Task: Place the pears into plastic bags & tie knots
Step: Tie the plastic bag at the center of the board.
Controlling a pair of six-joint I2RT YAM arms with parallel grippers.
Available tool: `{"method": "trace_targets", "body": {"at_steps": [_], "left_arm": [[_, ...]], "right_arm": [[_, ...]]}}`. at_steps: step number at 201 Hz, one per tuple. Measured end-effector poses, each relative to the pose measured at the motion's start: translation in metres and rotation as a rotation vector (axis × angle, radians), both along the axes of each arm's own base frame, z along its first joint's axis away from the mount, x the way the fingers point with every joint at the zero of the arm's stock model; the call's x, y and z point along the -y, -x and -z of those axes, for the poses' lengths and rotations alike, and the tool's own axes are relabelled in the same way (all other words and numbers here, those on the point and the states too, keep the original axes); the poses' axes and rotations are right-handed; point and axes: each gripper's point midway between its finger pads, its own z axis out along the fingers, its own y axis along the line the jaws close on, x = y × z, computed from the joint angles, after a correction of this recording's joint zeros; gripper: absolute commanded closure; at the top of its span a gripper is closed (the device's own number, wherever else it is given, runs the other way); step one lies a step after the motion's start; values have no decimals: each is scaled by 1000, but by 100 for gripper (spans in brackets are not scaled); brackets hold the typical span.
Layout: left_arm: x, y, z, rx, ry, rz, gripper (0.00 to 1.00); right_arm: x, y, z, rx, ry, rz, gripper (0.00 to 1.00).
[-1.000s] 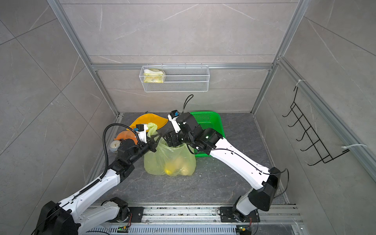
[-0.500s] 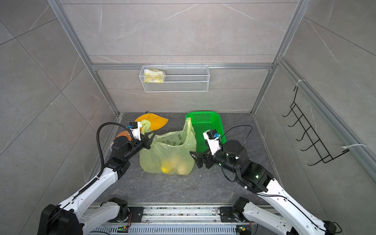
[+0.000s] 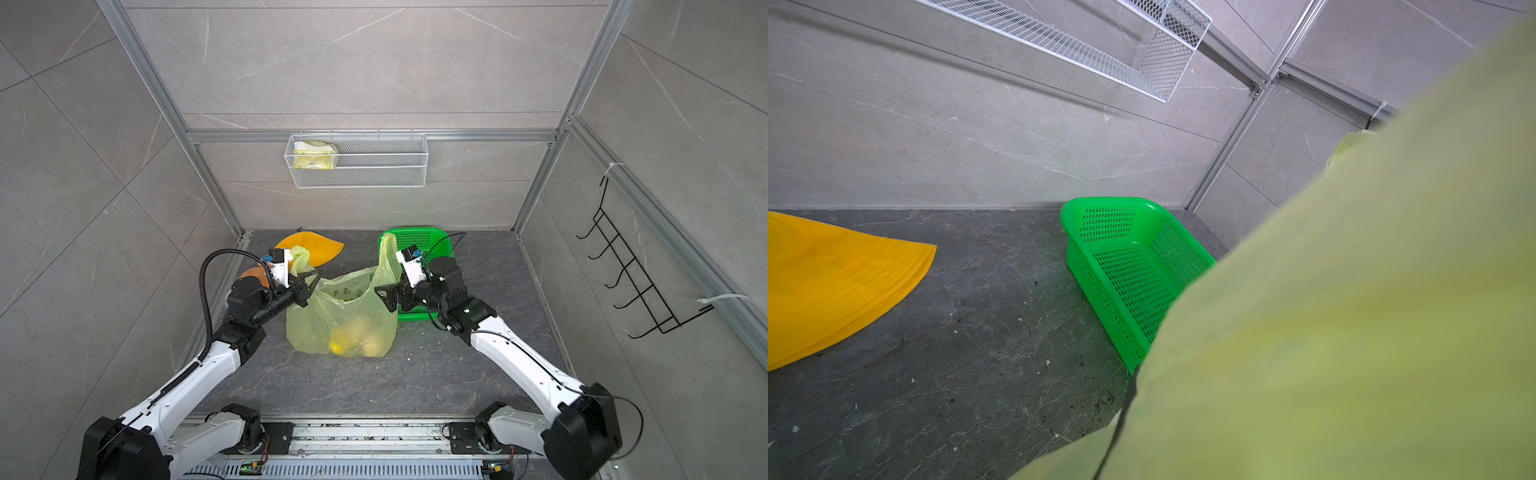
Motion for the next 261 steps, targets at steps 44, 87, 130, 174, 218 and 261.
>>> {"method": "trace_targets", "body": {"at_steps": [44,87,130,174,218,261], "left_arm": [[6,-2,12,-57,17,30,100],[8,0,13,-87,38,43,100],[-4,8,7,-105,31,-12,100],[-7,17,-9,-60,44,-12,100],[2,11,4,-93,42,26,100],[7,10,9,-107,43,54,100]], "right_arm": [[-46,-6,-8,-41,-96,-240,75],[-61,8,-26,-70,-167,-375,100],[-41,27,-29,-66,-159,-319,100],[-22,39,-39,-45,-159,-235,56],[-22,19,-33,-36,-128,-173,35],[-26,2,-26,-38,-105,-141,28]]}}
